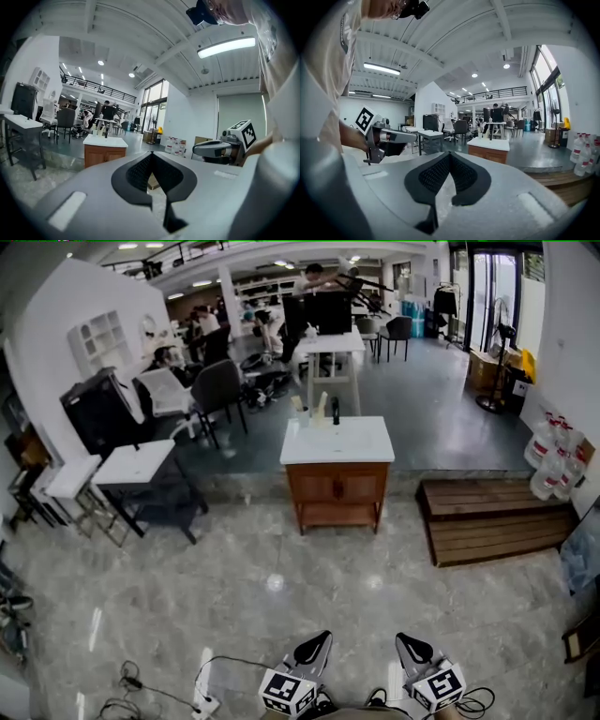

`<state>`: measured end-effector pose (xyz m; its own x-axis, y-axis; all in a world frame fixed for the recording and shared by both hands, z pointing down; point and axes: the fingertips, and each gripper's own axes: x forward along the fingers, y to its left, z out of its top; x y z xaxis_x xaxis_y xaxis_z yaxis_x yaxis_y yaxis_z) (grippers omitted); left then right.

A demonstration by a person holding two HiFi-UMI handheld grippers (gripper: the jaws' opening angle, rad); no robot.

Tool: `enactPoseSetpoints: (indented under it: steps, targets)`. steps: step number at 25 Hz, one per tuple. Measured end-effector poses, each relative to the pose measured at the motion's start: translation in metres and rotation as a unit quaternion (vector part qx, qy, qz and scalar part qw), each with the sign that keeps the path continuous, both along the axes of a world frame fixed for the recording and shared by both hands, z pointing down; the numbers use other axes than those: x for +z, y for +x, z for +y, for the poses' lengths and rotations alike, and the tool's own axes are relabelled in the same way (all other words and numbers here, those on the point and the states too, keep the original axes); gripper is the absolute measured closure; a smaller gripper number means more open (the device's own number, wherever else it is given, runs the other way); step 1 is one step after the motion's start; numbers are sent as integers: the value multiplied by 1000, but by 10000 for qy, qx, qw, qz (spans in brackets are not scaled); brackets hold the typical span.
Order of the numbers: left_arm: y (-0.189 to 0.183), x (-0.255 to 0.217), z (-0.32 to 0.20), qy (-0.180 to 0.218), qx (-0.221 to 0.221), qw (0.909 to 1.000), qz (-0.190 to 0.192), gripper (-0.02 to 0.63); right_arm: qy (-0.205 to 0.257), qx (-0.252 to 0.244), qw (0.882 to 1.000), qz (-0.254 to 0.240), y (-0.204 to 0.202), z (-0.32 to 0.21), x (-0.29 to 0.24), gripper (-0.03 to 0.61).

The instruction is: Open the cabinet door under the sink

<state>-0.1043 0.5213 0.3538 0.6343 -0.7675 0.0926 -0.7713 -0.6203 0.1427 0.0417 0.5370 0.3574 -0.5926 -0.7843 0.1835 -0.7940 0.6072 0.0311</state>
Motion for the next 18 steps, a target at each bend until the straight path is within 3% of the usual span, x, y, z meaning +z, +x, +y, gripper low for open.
enactPoseSetpoints:
  steps: [7,11,18]
  targets:
    - [-29,8,-7,30,-151,9998,98,595,-46,191,9997,-106,-23,-6,1,577]
    - [-44,21,-16,-178,-163,9996,173,595,-55,338,9986,-401,-38,-11,-7,577]
    - [-57,22,-51,-306,-391,9986,187,595,-212,280,9985,-415,-45,-40,-5,577]
